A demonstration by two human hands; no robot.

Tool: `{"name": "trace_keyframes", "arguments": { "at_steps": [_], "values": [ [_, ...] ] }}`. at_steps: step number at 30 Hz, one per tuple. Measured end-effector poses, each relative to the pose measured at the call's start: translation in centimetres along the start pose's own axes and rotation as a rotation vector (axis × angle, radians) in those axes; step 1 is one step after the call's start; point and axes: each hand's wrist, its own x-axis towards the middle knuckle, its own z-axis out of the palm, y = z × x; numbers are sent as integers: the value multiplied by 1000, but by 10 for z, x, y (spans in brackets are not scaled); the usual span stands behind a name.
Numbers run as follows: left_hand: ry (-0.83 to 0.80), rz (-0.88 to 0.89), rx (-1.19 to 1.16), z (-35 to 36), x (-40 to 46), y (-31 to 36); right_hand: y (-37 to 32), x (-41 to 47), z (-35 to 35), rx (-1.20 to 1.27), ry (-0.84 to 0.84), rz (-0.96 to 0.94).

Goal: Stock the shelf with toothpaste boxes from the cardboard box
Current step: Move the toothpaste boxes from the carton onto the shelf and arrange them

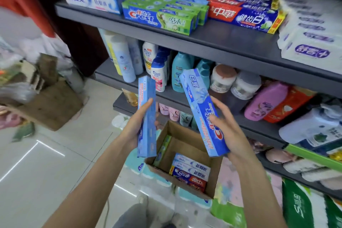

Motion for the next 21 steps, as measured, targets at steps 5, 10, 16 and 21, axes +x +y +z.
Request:
{"name": "trace_keyframes", "arguments": {
  "at_steps": [5, 10, 16, 21],
  "values": [
    [-122, 121, -104, -13, -19, 33, -44, 11, 8, -64, 10, -119],
    [-128, 406, 129, -11, -21, 80, -87, 46, 19, -155, 140, -202],
    [-27, 824, 593, 4, 4, 178, -139, 88, 41, -248, 139, -325],
    [38, 1257, 1210, 6, 47, 261, -178, 132, 55, -475, 163, -440]
  ]
}}
